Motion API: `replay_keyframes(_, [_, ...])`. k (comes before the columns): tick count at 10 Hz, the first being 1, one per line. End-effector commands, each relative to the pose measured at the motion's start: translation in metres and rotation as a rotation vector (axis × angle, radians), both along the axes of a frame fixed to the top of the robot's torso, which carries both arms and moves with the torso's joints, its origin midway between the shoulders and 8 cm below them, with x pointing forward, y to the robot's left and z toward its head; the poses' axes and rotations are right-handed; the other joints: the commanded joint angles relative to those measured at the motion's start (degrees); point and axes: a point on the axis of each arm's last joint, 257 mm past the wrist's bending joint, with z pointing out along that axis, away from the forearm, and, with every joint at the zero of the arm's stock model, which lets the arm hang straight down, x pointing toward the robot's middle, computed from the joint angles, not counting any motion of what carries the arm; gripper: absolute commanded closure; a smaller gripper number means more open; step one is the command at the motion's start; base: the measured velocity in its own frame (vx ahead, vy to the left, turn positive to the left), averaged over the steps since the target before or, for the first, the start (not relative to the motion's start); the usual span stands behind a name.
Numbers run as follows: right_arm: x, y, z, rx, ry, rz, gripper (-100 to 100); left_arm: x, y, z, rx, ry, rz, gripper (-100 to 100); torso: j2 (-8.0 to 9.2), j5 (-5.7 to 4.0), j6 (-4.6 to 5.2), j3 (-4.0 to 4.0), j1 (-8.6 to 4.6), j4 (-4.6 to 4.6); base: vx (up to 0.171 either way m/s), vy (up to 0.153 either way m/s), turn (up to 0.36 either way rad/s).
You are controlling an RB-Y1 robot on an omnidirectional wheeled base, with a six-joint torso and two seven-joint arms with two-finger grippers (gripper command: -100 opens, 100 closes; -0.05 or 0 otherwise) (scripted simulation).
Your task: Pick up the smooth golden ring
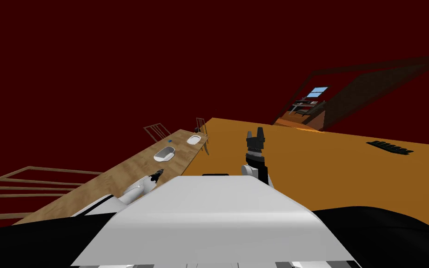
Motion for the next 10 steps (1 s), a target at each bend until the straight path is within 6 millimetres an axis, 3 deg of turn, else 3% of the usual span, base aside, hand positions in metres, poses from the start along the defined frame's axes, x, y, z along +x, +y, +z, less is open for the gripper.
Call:
replay_keyframes(1, [0.0, 0.0, 0.0, 0.0, 0.0, 0.0, 0, -0.008, 0.007, -0.001, 0.001, 0.003, 0.024, -100, 0.0, 0.0, 0.0, 0.0, 0.0, 0.0, -0.018, -0.008, 0.057])
replay_keyframes(4, [0.0, 0.0, 0.0, 0.0, 0.0, 0.0, 0, -0.01, 0.011, 0.001, -0.005, -0.01, 0.031, -100, -0.13, 0.0, 0.01, -0.07, 0.01, -0.02, -0.011, -0.008, -0.087])
replay_keyframes(5, [0.0, 0.0, 0.0, 0.0, 0.0, 0.0, 0, -0.025, 0.021, 0.001, 0.005, 0.004, 0.064, -100, -0.07, -0.01, 0.09, -0.04, -0.04, -0.01, -0.04, -0.006, -0.164])
replay_keyframes(6, [0.0, 0.0, 0.0, 0.0, 0.0, 0.0, 0, -0.006, 0.009, 0.001, -0.014, -0.024, 0.035, -100, 0.0, -0.01, 0.0, 0.0, -0.01, 0.0, -0.026, -0.001, 0.045])
replay_keyframes(8, [0.0, 0.0, 0.0, 0.0, 0.0, 0.0, 0, -0.026, 0.021, 0.001, 0.006, 0.005, 0.066, -100, -0.09, 0.0, 0.0, -0.05, 0.01, -0.02, -0.004, -0.002, 0.01])
replay_keyframes(9, [0.0, 0.0, 0.0, 0.0, 0.0, 0.0, 0, -0.023, 0.022, 0.003, -0.007, -0.015, 0.065, -100, -0.12, 0.0, 0.0, -0.07, 0.02, -0.03, -0.039, -0.014, -0.278])
replay_keyframes(10, [0.0, 0.0, 0.0, 0.0, 0.0, 0.0, 0, -0.037, 0.031, 0.004, 0.003, -0.004, 0.096, -100, -0.03, 0.0, 0.08, -0.02, -0.03, 0.0, -0.04, -0.009, -0.157])
